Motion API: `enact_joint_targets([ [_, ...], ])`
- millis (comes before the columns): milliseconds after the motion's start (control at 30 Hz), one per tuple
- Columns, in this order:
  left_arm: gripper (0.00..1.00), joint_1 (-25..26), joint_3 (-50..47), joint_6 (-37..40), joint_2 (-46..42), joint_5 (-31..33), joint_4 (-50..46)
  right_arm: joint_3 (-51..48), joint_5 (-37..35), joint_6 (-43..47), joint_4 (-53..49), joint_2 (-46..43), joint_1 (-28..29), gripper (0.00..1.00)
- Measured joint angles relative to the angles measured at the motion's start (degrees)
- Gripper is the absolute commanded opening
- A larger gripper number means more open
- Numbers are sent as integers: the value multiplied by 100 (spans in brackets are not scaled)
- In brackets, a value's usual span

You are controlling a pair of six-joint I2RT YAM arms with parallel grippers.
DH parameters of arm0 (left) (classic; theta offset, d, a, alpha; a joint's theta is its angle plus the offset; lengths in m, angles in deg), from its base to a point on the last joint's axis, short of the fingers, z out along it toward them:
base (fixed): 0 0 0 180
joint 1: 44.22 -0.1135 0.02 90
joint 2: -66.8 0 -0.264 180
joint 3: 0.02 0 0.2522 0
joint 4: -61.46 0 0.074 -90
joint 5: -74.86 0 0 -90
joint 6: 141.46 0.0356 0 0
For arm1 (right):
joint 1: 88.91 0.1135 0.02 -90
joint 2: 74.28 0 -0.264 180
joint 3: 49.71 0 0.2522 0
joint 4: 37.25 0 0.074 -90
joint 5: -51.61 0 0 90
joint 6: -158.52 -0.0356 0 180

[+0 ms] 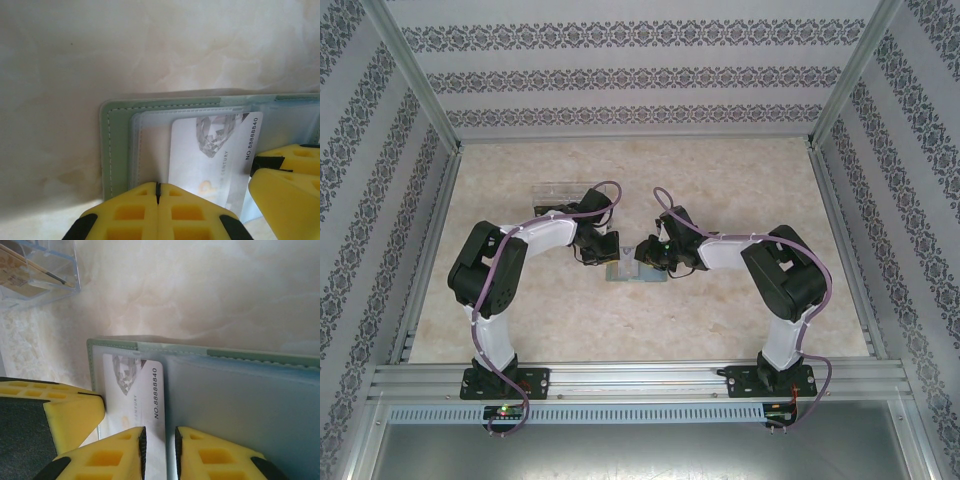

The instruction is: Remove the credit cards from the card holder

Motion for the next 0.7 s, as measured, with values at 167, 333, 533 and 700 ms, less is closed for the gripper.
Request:
enact_joint_targets([
  [167,0,11,0,15,2,4,0,37,92,0,48,68,0,22],
  [333,0,22,0,15,2,26,-2,63,153,-2,83,111,2,15],
  [533,0,22,2,15,2,31,-2,59,140,0,87,103,-2,4],
  [700,9,26,74,35,2,48,-101,-256,-76,26,79,-278,-46,0],
])
